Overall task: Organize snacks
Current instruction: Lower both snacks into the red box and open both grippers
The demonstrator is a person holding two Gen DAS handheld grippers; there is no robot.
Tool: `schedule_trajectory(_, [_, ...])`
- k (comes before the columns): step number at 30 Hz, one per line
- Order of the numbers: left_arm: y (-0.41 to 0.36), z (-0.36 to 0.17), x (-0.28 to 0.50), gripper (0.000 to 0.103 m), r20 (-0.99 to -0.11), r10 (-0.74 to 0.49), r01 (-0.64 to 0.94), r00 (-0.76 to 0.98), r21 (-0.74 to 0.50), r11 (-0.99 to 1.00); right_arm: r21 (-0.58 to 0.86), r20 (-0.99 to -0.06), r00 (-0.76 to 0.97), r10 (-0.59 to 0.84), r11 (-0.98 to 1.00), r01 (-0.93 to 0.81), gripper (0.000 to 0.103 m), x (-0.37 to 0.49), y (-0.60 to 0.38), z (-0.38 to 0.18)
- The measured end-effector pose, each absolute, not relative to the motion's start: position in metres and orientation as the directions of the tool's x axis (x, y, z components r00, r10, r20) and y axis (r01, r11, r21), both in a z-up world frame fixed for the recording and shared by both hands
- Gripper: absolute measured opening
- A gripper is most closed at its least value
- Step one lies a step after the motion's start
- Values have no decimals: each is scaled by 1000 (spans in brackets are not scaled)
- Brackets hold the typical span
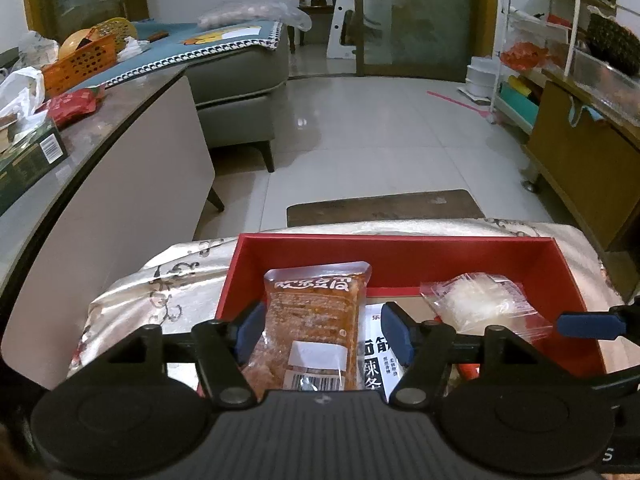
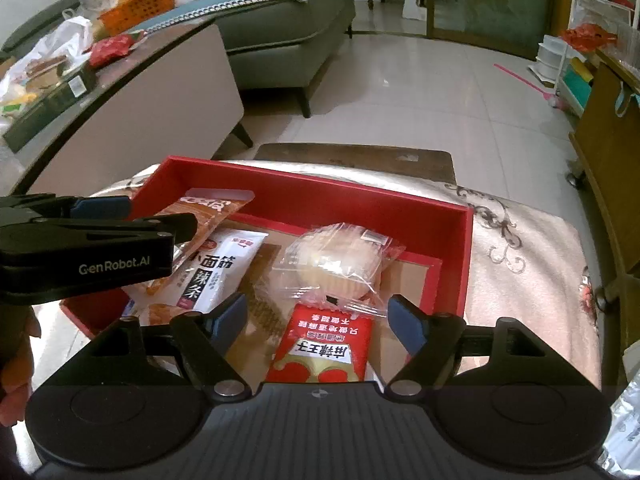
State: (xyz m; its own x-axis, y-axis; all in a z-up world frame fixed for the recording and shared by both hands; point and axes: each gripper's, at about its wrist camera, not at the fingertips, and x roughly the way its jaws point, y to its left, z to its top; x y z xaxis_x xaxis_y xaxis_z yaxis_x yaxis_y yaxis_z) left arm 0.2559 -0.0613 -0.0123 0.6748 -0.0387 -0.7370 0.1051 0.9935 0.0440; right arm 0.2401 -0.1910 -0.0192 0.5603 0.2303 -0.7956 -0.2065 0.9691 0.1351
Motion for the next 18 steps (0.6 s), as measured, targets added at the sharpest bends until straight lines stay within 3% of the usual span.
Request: schedule_trajectory(18, [-59,8,227,59,-706,-59,103,706,19,995,149,-758,605,246,967,-207,88,225,-193,1])
